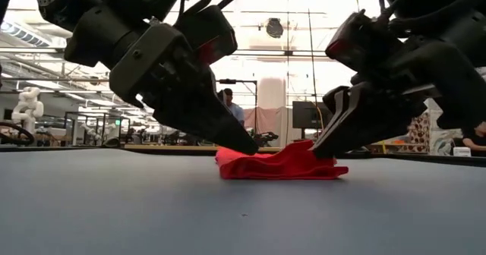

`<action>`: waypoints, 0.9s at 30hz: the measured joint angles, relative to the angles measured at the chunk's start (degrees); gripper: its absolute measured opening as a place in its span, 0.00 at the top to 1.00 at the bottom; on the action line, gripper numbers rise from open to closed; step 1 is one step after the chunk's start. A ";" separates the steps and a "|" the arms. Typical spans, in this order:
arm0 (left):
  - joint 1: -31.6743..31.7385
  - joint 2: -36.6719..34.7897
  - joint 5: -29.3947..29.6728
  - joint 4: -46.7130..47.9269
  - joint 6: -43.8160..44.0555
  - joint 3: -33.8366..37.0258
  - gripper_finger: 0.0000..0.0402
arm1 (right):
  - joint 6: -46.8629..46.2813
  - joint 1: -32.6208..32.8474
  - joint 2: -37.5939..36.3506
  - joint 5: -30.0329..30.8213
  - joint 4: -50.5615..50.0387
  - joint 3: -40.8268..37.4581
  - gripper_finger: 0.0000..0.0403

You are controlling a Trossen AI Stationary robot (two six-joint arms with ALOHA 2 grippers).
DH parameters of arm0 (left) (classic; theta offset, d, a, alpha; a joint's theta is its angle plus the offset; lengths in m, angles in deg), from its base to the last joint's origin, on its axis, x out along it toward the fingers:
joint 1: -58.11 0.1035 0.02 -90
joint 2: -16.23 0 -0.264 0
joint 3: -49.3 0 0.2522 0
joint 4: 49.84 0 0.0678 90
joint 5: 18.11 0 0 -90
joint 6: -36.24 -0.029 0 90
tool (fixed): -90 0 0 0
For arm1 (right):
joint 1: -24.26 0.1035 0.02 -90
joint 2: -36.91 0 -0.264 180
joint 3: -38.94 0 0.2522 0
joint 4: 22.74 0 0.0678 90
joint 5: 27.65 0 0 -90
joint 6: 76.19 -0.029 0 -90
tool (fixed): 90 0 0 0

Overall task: Roll towel
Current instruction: Roll the red towel

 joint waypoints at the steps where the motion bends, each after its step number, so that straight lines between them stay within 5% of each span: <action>1: -0.05 0.00 0.02 0.09 -0.27 0.00 0.60 | 0.16 0.30 -0.02 0.04 -0.23 0.02 0.94; 11: -0.16 0.00 0.06 0.56 -0.07 0.00 0.91 | 2.87 1.80 -1.06 3.21 -2.76 0.07 0.69; 17: -0.16 0.00 0.32 0.24 0.07 0.00 0.86 | 8.89 4.39 -4.70 3.06 -7.70 0.11 0.60; 27: 0.63 0.00 2.40 0.68 0.10 0.02 0.77 | 11.99 6.16 -1.64 9.13 -10.33 0.11 0.63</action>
